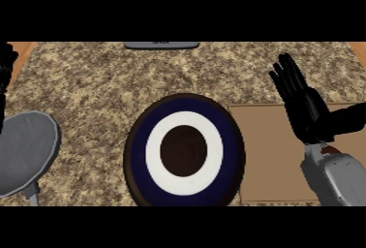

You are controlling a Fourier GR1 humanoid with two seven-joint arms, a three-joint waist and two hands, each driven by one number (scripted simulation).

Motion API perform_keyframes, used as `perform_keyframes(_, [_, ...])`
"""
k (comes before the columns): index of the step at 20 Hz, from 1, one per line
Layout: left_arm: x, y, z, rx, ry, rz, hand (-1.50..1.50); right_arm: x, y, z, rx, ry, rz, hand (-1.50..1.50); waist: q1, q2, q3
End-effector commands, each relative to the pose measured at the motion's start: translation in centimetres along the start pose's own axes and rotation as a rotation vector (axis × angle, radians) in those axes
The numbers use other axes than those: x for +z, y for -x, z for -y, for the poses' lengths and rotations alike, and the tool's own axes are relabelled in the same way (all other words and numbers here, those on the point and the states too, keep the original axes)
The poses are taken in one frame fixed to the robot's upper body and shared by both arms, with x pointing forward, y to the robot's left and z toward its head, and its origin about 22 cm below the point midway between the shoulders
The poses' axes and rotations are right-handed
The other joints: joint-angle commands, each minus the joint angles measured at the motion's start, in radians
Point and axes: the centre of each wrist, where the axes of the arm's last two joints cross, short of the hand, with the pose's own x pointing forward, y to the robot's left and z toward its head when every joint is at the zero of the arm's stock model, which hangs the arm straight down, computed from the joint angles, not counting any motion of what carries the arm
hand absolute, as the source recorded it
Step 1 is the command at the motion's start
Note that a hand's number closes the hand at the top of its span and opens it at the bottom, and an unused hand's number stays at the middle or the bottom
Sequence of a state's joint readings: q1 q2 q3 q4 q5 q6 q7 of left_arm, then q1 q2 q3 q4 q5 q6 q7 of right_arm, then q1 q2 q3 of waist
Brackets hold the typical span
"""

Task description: Pick the cupcake from the tray and place it in the plate

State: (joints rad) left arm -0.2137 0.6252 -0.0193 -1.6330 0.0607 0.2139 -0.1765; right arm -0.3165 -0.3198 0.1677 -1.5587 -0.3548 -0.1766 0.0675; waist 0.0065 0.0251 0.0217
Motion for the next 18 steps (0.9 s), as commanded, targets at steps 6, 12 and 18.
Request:
perform_keyframes(6, [9.6, 6.8, 1.3, -0.038, 0.029, -0.466, 0.0, 2.1, -3.0, 7.2, -0.509, 0.07, 0.128, -1.5, -0.033, -0.029, -0.019])
perform_keyframes(12, [12.9, 6.8, 3.5, 0.016, 0.074, -0.531, 0.0, 9.6, -0.8, 11.7, -0.13, 0.567, 0.264, -1.5, -0.047, -0.036, -0.021])
perform_keyframes(18, [14.4, 7.4, 2.9, 0.028, 0.096, -0.51, 0.0, 17.2, -1.8, 11.3, -0.121, 0.515, 0.306, -1.5, -0.019, -0.029, -0.022])
